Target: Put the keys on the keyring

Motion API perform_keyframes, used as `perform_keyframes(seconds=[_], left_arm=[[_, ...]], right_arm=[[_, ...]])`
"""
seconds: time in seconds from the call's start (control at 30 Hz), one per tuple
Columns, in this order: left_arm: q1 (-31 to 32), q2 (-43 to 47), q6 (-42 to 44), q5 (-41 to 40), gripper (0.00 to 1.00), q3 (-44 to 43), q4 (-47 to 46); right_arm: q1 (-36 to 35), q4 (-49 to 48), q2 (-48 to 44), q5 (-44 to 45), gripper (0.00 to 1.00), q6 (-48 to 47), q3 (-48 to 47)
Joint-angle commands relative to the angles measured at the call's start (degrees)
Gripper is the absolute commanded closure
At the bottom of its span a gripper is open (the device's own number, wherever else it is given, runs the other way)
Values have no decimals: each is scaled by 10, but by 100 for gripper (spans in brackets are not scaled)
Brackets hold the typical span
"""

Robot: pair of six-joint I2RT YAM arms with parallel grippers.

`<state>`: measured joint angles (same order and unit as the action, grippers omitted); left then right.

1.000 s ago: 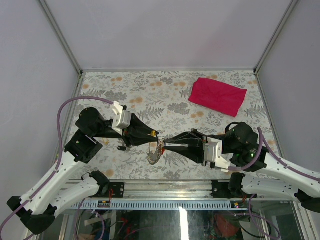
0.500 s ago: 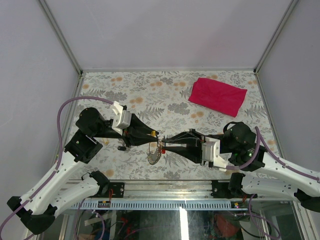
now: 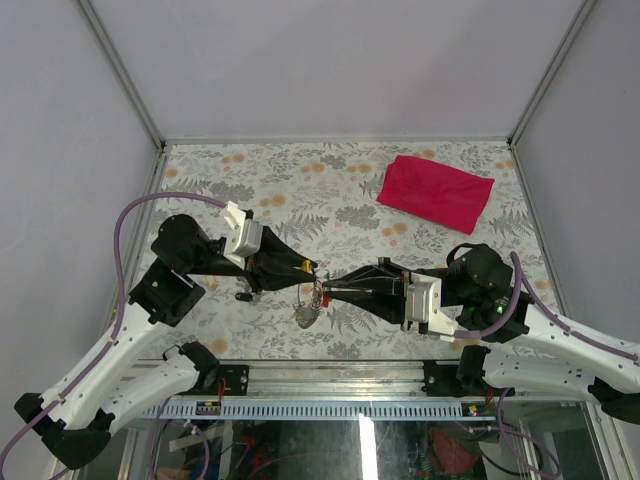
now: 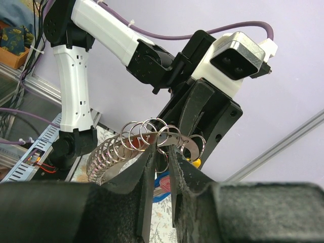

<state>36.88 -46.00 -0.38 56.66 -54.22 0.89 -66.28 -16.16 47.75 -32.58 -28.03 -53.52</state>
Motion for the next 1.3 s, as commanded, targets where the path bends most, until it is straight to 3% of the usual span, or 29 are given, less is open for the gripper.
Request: perform_keyframes(seconds=[0.0,0.27,0.57,1.03,1.27], left_arm=[[-3,2,-1,11,100,-17,-11],[-3,0,-1,11,100,-18,-11],[-3,0,1,11,100,-19,-10],[-3,3,-1,12,100,-18,-10],[-3,2,-2,12,100,-18,-9]], right_arm=[[-5,-42,-5,6,78,8,-24],[-5,-45,-5,19,76,10,-24],[-4,-53,-8,30,82,25,-24],[-5,-59,-3,38,73,30,-22],[-5,-65,-1,37,74,34,-21]])
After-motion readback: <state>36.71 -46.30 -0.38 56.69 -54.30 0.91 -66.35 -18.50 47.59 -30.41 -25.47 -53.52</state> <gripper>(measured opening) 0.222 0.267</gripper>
